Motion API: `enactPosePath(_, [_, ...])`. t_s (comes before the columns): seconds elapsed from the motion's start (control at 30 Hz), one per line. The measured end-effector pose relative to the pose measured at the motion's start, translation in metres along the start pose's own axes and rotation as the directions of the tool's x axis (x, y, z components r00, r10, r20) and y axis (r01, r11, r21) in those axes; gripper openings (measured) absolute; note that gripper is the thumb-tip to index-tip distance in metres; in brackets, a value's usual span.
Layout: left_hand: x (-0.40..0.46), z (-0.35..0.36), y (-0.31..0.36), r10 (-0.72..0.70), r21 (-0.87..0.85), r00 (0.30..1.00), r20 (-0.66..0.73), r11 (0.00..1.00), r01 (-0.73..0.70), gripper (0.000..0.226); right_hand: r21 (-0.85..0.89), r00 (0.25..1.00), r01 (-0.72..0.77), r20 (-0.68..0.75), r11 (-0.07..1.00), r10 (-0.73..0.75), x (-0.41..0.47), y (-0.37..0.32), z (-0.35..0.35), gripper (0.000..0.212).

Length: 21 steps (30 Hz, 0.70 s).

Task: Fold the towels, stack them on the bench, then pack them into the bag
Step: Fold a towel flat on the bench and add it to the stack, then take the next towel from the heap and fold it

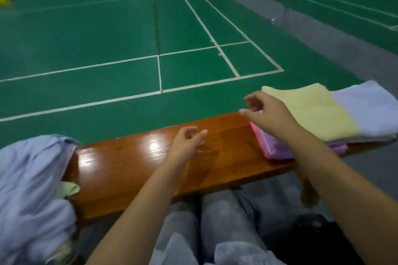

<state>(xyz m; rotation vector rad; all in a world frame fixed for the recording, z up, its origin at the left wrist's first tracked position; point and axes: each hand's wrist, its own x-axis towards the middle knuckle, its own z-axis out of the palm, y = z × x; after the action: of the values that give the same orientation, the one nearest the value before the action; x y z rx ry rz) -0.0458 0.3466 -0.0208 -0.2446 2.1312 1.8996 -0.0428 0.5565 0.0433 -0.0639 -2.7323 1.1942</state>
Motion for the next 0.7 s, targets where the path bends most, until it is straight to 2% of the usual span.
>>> enactPosePath(0.17, [-0.048, -0.099, -0.053, -0.098, -0.017, 0.968, -0.232, 0.995, 0.097, 0.033, 0.131, 0.952, -0.004, 0.304, 0.991, -0.036, -0.033, -0.047, 0.124, 0.027])
enactPosePath(0.33, [-0.098, -0.188, -0.099, -0.052, -0.005, 0.857, -0.512, 0.998, 0.057, 0.017, 0.207, 0.842, 0.007, 0.526, 0.978, -0.117, -0.075, -0.092, 0.214, 0.023])
enactPosePath(0.43, [-0.120, -0.217, -0.118, 0.028, 0.055, 0.742, -0.669, 0.998, 0.011, 0.002, 0.203, 0.785, 0.010, 0.605, 0.979, -0.133, -0.090, -0.108, 0.244, 0.023])
enactPosePath(0.53, [-0.137, -0.238, -0.124, 0.214, 0.216, 0.563, -0.798, 0.974, -0.063, 0.013, 0.209, 0.755, 0.010, 0.639, 0.978, -0.144, -0.098, -0.120, 0.263, 0.020])
enactPosePath(0.6, [-0.142, -0.251, -0.123, 0.331, 0.323, 0.442, -0.834, 0.942, -0.095, 0.012, 0.223, 0.749, 0.013, 0.644, 0.975, -0.157, -0.099, -0.126, 0.270, 0.019])
enactPosePath(0.67, [-0.142, -0.270, -0.122, 0.365, 0.344, 0.327, -0.872, 0.931, -0.122, 0.008, 0.236, 0.746, 0.021, 0.644, 0.971, -0.173, -0.099, -0.131, 0.274, 0.018])
enactPosePath(0.7, [-0.140, -0.283, -0.124, 0.340, 0.323, 0.275, -0.899, 0.941, -0.106, 0.015, 0.241, 0.746, 0.026, 0.641, 0.970, -0.180, -0.098, -0.134, 0.275, 0.018])
